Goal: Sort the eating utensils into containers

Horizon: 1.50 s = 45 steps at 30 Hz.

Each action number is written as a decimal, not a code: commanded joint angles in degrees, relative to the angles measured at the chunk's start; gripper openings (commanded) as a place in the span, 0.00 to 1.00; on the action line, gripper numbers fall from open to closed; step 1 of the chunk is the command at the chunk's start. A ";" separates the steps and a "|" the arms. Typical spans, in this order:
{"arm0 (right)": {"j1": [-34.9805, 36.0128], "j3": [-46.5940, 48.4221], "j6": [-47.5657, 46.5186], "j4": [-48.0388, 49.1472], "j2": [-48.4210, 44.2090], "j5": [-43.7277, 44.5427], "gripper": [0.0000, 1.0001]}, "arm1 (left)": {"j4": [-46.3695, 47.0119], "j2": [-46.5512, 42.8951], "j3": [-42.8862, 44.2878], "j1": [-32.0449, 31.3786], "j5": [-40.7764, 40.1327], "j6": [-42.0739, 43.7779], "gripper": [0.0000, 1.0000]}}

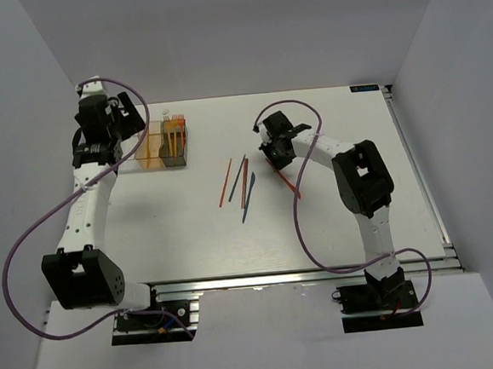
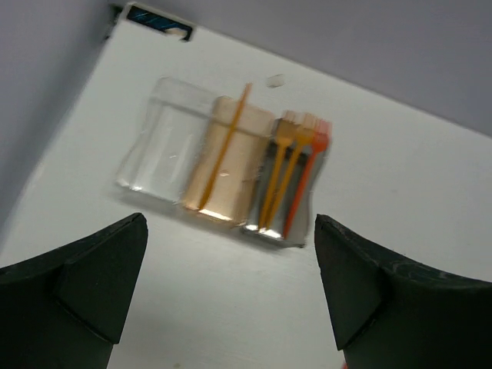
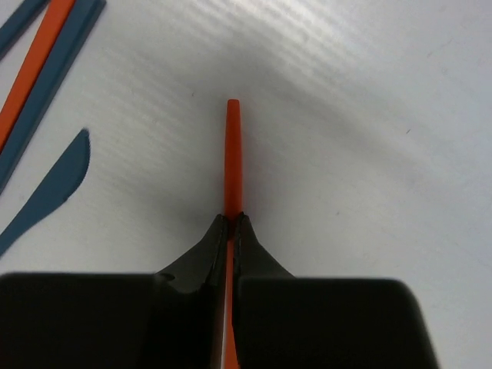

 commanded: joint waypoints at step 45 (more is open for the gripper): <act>-3.89 -41.15 43.08 45.99 -47.61 -32.78 0.87 | 28.52 5.19 -9.96 -30.11 33.53 -21.16 0.00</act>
